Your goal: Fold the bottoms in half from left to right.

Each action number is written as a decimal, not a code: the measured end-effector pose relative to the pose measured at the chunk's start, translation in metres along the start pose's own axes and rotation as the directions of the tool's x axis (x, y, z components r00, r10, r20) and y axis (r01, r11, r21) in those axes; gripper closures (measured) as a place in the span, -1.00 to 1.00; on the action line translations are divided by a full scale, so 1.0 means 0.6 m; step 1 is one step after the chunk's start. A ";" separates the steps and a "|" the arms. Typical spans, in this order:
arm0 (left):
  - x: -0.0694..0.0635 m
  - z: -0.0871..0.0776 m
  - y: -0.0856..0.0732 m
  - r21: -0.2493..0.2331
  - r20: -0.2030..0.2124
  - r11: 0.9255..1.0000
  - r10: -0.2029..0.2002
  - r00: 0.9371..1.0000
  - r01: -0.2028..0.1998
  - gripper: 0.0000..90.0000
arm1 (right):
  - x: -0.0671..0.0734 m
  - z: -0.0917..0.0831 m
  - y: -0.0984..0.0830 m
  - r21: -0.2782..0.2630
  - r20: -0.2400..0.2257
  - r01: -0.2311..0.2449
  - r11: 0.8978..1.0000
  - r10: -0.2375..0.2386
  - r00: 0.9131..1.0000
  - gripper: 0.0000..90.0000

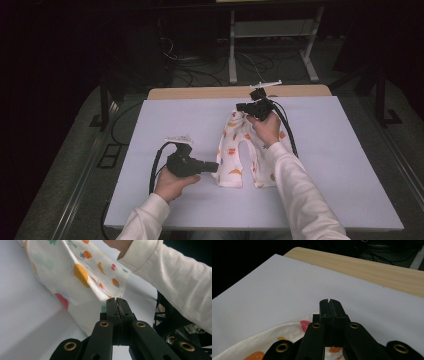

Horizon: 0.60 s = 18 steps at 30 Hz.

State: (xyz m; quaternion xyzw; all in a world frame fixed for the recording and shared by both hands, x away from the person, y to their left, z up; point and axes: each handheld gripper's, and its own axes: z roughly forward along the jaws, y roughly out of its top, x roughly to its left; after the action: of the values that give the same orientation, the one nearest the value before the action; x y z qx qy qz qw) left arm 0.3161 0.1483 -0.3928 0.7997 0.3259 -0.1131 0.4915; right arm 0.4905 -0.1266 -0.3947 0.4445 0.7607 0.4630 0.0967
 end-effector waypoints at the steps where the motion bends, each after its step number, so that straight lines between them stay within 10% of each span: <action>1: -0.005 0.004 0.004 0.000 0.005 1.000 0.011 1.000 -0.011 0.98 | -0.002 -0.004 0.000 -0.001 0.000 -0.003 1.000 0.003 1.000 0.96; 18: -0.032 0.054 0.029 0.024 0.069 0.998 0.057 0.996 -0.058 0.98 | -0.029 -0.039 -0.013 -0.010 0.022 -0.030 1.000 0.030 0.999 0.96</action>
State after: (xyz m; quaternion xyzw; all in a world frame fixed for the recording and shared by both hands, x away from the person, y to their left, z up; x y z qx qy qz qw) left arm 0.3167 0.1073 -0.3867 0.8107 0.2841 -0.1305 0.4949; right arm 0.4829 -0.1556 -0.3928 0.4606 0.7507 0.4629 0.1004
